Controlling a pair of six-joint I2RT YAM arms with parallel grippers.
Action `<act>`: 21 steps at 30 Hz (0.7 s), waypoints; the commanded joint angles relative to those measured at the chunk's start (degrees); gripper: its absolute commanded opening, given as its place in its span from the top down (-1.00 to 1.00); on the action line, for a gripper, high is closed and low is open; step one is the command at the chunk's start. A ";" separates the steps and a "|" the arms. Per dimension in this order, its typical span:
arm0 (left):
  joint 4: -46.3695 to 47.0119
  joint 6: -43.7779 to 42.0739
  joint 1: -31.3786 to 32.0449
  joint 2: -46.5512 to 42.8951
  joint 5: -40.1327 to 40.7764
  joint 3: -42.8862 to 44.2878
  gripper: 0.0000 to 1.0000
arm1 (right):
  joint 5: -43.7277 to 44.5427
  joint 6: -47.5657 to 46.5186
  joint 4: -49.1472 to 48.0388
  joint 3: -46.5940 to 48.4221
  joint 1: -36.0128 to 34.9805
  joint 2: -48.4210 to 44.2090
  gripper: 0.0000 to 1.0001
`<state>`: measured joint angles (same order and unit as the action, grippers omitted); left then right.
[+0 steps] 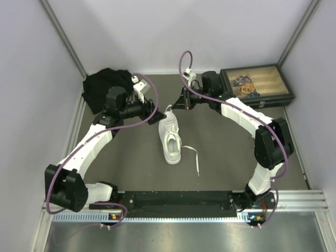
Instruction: Tie the shoes
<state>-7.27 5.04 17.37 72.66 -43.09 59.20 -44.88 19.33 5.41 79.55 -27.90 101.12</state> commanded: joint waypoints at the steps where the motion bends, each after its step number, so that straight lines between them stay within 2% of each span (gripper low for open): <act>1: 14.26 9.63 -0.05 0.81 -3.93 -5.22 -0.48 | -2.49 -0.26 -2.43 2.19 -2.42 -2.95 1.00; 9: 27.20 14.21 0.12 5.20 -1.29 -10.24 -0.42 | -3.81 -0.70 -1.10 2.63 -3.30 -3.47 1.00; 13: 31.26 15.53 0.39 8.88 -3.83 -10.69 -0.26 | -4.25 0.18 -1.28 3.24 -3.30 -3.56 1.00; 14: 31.78 15.44 0.56 9.51 -4.28 -10.60 -0.15 | -4.42 0.53 -1.37 3.59 -3.30 -3.30 1.00; 19: 35.65 16.32 1.79 12.58 -3.84 -10.33 -0.11 | -5.48 2.02 -2.15 3.95 -3.30 -2.95 1.00; 21: 35.83 16.32 2.58 13.20 -2.96 -9.89 0.08 | -5.91 2.81 -2.51 3.77 -3.30 -3.03 1.00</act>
<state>21.69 20.38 18.57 84.79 -45.65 48.66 -48.31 20.64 5.50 80.38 -30.76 100.82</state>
